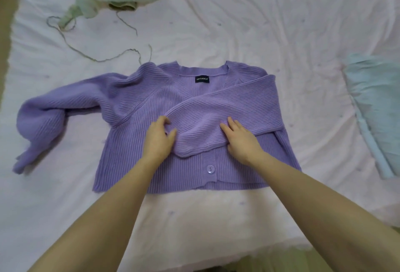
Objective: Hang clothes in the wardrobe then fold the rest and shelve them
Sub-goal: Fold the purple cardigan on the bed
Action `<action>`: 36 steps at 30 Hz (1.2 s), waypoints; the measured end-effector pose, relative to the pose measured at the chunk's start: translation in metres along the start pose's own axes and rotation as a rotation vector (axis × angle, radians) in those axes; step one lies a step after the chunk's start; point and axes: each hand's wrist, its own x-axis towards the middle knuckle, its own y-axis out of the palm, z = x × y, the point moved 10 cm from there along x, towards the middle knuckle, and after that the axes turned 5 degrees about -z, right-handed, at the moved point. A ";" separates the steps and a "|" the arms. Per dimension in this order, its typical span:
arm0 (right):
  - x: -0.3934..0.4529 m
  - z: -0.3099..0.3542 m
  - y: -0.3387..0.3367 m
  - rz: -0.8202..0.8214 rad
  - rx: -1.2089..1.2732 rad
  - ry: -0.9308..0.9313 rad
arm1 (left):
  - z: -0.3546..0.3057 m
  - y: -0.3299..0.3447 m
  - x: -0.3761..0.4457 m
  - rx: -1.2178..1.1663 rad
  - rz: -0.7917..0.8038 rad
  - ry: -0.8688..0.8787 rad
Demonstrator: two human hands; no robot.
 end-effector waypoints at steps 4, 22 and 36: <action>-0.001 0.004 -0.013 -0.129 -0.084 -0.037 | 0.022 -0.019 -0.004 -0.070 -0.054 -0.080; 0.063 0.227 -0.088 -0.265 0.326 -0.243 | 0.114 -0.223 0.014 0.330 -0.556 -0.124; 0.140 0.375 -0.042 -0.272 0.187 -0.253 | 0.273 -0.285 0.018 -0.784 -0.649 -0.446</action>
